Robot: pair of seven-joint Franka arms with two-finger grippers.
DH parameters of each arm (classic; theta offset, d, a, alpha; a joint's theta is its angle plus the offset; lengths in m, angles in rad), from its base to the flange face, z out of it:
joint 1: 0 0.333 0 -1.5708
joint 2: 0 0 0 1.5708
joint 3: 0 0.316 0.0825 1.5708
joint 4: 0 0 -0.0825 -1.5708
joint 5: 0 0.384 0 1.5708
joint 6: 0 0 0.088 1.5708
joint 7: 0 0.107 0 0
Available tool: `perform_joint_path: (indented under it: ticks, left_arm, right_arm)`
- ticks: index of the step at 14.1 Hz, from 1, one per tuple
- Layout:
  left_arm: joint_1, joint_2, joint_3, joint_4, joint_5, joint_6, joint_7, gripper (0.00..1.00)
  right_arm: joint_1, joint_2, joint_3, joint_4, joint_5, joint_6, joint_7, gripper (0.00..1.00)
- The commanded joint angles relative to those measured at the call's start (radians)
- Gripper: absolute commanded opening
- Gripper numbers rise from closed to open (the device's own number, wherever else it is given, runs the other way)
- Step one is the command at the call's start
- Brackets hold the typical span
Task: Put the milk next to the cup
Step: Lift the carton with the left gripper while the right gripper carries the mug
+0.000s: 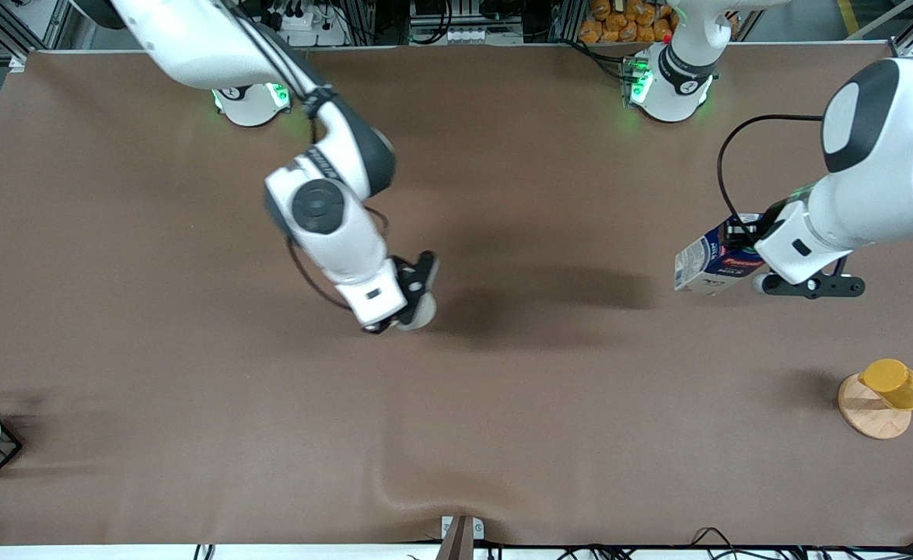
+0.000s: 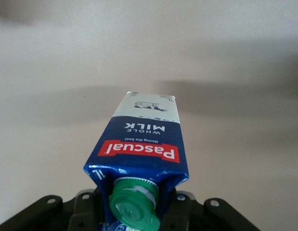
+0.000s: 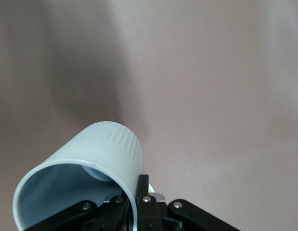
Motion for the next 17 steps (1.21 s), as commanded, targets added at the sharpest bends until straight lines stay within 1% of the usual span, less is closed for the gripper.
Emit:
perform_joint_path:
  ticks: [1,3,4,8,9,10,11,12,13,15,17]
  left_arm:
    - [0.006,-0.008,0.000,0.007,-0.026,-0.021,-0.009,0.44]
    - [-0.003,-0.008,-0.001,0.006,-0.027,-0.021,-0.025,0.44]
    - [-0.016,-0.005,-0.015,0.006,-0.027,-0.022,-0.060,0.43]
    - [-0.028,0.006,-0.073,0.006,-0.026,-0.019,-0.146,0.42]
    - [-0.042,0.018,-0.090,0.006,-0.024,-0.019,-0.184,0.42]
    - [-0.059,0.023,-0.099,0.007,-0.023,-0.016,-0.225,0.42]
    - [-0.080,0.024,-0.102,0.009,-0.021,-0.016,-0.253,0.42]
    - [-0.086,0.024,-0.104,0.009,-0.021,-0.016,-0.258,0.42]
    - [-0.089,0.024,-0.104,0.007,-0.023,-0.016,-0.259,0.42]
    - [-0.091,0.024,-0.105,0.009,-0.027,-0.016,-0.267,0.42]
    - [-0.112,0.021,-0.122,0.009,-0.041,-0.016,-0.319,0.42]
  right_arm:
    - [0.014,0.090,-0.010,0.048,-0.051,0.059,0.039,0.00]
    - [0.023,0.119,-0.010,0.054,-0.057,0.109,0.039,0.00]
    - [0.039,0.125,-0.015,0.055,-0.064,0.132,0.047,0.00]
    - [0.127,0.133,-0.095,0.054,-0.074,0.135,0.144,0.00]
    - [0.146,0.136,-0.113,0.054,-0.074,0.136,0.155,0.02]
    - [0.154,0.144,-0.125,0.055,-0.074,0.149,0.157,0.11]
    - [0.152,0.147,-0.127,0.054,-0.074,0.165,0.157,0.27]
    - [0.149,0.150,-0.127,0.054,-0.072,0.179,0.157,0.61]
    - [0.145,0.151,-0.127,0.054,-0.072,0.184,0.157,1.00]
    - [0.142,0.145,-0.127,0.057,-0.071,0.181,0.162,1.00]
    - [0.131,0.124,-0.125,0.077,-0.054,0.167,0.162,1.00]
